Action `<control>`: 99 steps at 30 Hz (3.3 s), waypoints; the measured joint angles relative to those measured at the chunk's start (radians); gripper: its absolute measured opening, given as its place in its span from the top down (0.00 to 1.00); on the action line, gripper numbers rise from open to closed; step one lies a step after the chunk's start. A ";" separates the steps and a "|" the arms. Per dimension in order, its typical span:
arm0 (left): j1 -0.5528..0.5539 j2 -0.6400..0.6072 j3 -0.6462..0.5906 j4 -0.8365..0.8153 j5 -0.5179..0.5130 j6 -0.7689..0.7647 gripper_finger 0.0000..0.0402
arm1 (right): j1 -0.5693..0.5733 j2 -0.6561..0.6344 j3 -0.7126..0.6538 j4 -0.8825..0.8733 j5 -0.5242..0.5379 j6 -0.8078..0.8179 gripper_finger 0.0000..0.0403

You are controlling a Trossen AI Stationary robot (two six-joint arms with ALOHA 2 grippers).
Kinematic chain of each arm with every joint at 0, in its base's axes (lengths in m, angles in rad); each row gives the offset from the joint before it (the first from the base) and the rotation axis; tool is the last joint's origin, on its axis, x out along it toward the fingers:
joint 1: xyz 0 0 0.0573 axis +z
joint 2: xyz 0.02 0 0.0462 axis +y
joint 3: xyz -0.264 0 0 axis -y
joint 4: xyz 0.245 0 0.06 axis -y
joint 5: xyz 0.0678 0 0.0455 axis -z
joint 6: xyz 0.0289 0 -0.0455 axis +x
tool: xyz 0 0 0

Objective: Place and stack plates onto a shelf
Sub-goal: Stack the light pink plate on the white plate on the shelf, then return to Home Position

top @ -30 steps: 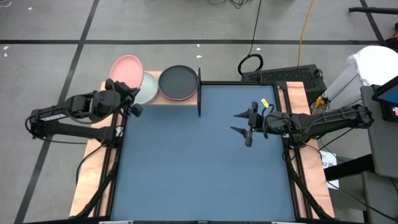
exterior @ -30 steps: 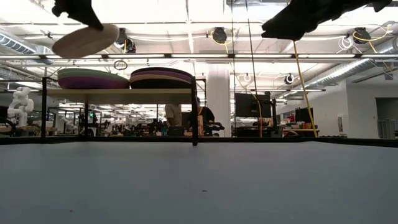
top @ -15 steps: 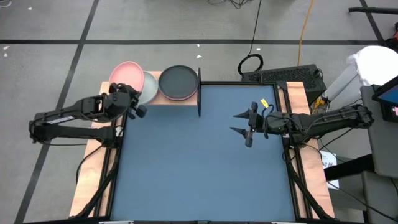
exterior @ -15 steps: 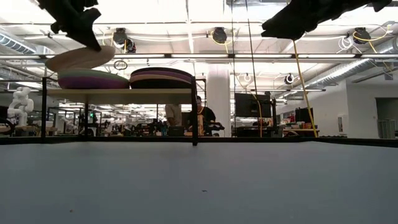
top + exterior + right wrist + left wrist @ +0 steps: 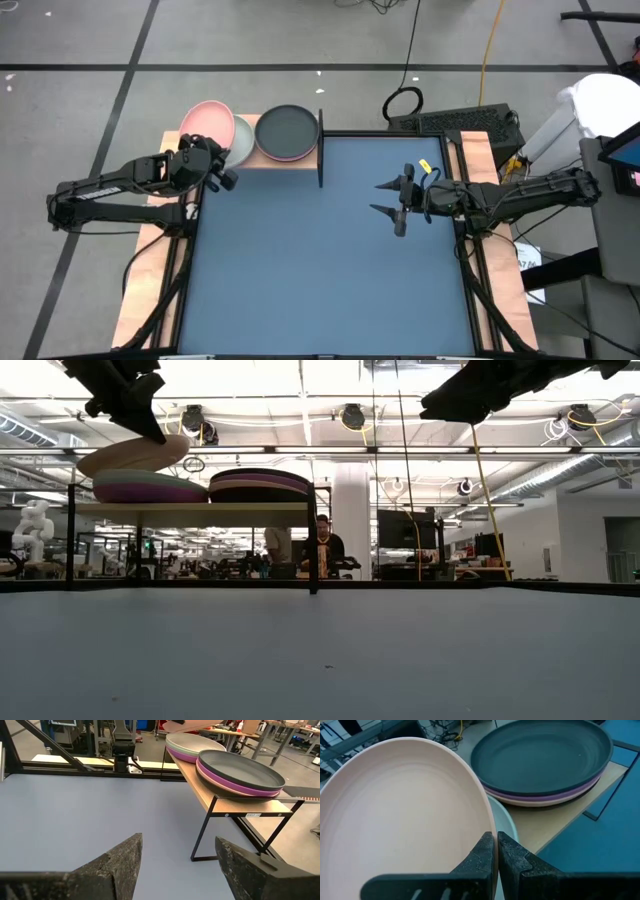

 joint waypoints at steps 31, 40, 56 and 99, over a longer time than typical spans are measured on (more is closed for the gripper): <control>0.023 0.048 0.000 0.192 0.138 0.254 0.98 | 0.002 0.000 0.000 0.015 -0.026 -0.002 0.43; 0.080 0.146 0.000 0.116 0.160 0.260 0.98 | 0.002 0.000 0.000 0.034 -0.026 -0.006 0.43; 0.084 0.179 0.023 0.013 0.158 0.285 0.95 | 0.002 0.000 0.000 0.033 -0.026 -0.012 0.43; 0.105 0.188 0.067 -0.067 0.179 0.258 0.59 | 0.002 0.000 0.000 0.033 -0.026 -0.012 0.43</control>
